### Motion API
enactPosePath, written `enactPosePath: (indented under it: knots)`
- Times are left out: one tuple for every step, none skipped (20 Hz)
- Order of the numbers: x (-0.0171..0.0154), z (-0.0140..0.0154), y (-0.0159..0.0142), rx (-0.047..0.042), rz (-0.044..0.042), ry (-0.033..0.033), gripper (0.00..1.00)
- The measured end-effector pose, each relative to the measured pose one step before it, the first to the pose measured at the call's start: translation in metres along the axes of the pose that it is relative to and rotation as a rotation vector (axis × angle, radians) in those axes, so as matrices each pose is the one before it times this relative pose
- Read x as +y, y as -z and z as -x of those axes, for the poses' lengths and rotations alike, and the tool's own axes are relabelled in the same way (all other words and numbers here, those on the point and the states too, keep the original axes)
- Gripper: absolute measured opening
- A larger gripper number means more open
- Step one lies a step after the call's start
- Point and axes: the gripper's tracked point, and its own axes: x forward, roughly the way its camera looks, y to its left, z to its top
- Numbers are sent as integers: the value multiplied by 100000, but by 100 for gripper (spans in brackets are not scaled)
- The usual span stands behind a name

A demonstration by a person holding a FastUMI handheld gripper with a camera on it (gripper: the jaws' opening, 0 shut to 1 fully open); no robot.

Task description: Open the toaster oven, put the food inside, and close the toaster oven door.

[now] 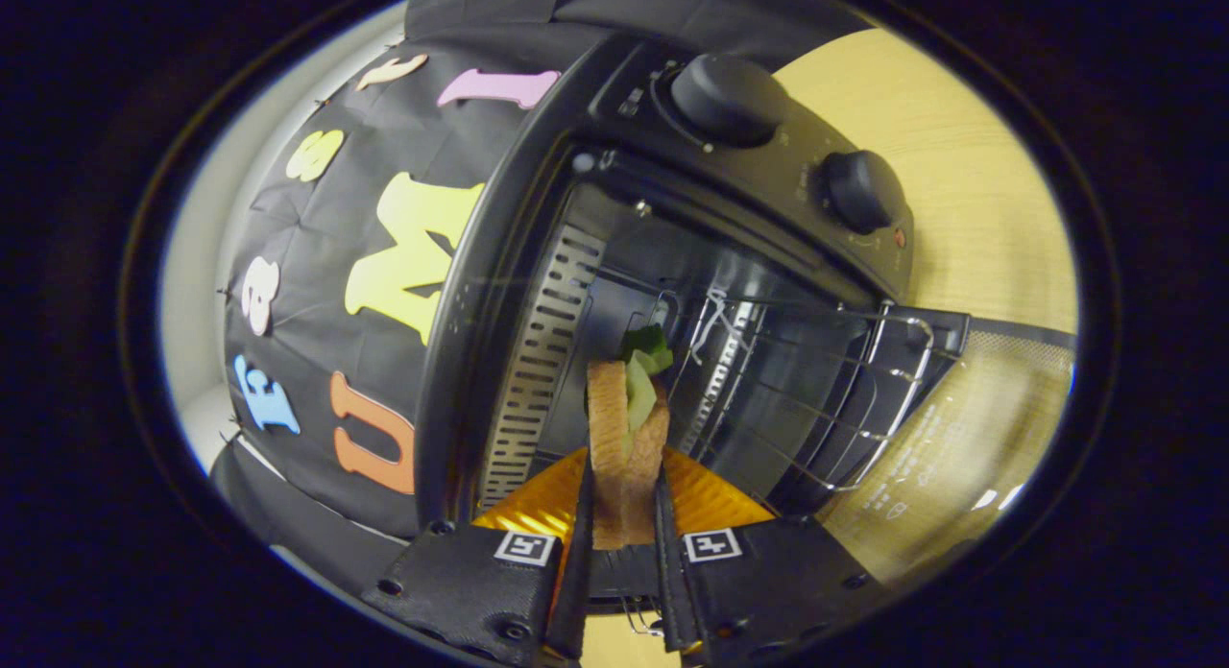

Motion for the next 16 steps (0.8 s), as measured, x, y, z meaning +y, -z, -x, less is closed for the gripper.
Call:
enactPosePath:
  knots:
    - [-78, -382, 138, -945, 1372, 725, 35]
    - [140, -75, -15, -60, 2096, 204, 36]
    - [46, -238, -120, -637, 856, -292, 36]
    - [56, -13, 97, 196, 1590, 385, 36]
    - [71, -76, 83, -163, 1125, 59, 36]
    - [-89, 38, 300, 1342, 2021, 937, 36]
    - [-198, -86, 941, 4274, 1476, 978, 39]
    - [18, 333, 1223, 5774, 1248, 263, 42]
    - [-45, 189, 15, 189, 2875, -76, 46]
    - [-130, -190, -390, -599, 2930, 1510, 49]
    - [167, 166, 290, 2736, 1805, -1018, 53]
    - [532, 412, -28, 940, 534, -1762, 56]
    - [202, -142, 498, 1894, 1933, 93, 61]
    - [-2, 202, -43, 1508, 2556, -1058, 66]
    - [257, -265, 191, 2140, 4222, -874, 68]
    - [326, 290, 405, 2320, 5492, -632, 70]
